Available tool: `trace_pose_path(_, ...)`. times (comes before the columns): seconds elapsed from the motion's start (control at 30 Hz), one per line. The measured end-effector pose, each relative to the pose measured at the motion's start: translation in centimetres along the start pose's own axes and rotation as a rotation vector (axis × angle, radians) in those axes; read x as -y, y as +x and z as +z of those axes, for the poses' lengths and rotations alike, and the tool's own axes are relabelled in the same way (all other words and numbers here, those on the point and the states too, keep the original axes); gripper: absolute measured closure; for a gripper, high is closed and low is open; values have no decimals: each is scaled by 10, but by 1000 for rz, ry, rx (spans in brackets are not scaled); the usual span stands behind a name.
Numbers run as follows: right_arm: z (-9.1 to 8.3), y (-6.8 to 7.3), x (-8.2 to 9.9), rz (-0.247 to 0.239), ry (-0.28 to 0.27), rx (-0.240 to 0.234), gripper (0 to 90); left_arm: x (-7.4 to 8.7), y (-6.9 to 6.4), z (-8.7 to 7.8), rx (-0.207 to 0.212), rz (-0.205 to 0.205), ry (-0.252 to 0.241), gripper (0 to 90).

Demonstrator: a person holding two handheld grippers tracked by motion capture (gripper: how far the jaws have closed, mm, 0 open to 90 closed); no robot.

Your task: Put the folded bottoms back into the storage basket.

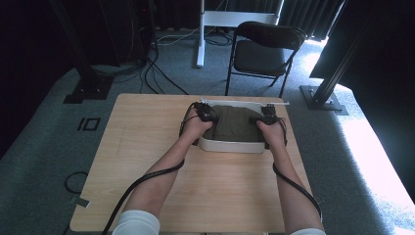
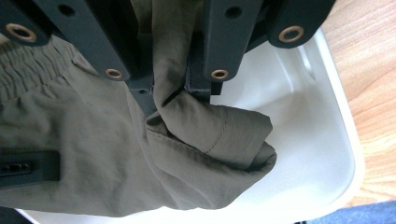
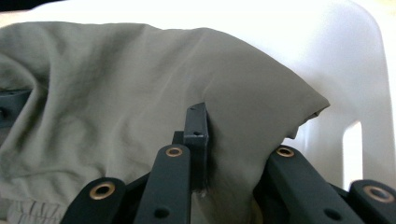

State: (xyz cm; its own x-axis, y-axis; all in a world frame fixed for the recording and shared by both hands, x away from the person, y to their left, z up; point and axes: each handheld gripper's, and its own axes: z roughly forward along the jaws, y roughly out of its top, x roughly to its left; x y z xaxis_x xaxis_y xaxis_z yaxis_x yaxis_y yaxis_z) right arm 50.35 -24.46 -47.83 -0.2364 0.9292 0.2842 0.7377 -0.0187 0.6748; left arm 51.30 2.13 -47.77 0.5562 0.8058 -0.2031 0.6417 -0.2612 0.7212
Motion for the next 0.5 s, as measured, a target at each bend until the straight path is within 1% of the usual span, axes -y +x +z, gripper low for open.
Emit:
trace_pose_path(0.03, 2, 1, -1, 9, 18, 13, 775, 0, 0, 1, -5, -4, 3, 806)
trace_pose_path(0.13, 6, 2, -4, 16, 54, 53, 771, -3, -2, 3, -22, 16, 24, 800)
trace_pose_path(0.2, 8, 4, -6, 17, 68, 70, 770, -4, -3, 5, -39, 28, 36, 796)
trace_pose_path(0.23, 9, 5, -7, 10, 76, 83, 767, -4, -4, 6, -48, 25, 43, 785)
trace_pose_path(0.27, 10, 6, -8, 2, 80, 94, 767, -4, -5, 7, -59, 38, 57, 783)
trace_pose_path(0.3, 11, 7, -8, -4, 84, 109, 765, -4, -6, 9, -70, 41, 62, 776)
trace_pose_path(0.33, 12, 9, -9, -11, 91, 120, 764, -5, -7, 10, -74, 46, 71, 768)
trace_pose_path(0.43, 15, 12, -10, -25, 108, 152, 757, -5, -8, 11, -81, 57, 76, 759)
trace_pose_path(0.47, 15, 12, -10, -28, 112, 156, 747, -4, -8, 11, -79, 55, 79, 748)
trace_pose_path(0.5, 15, 12, -10, -27, 111, 160, 734, -4, -8, 11, -75, 43, 73, 722)
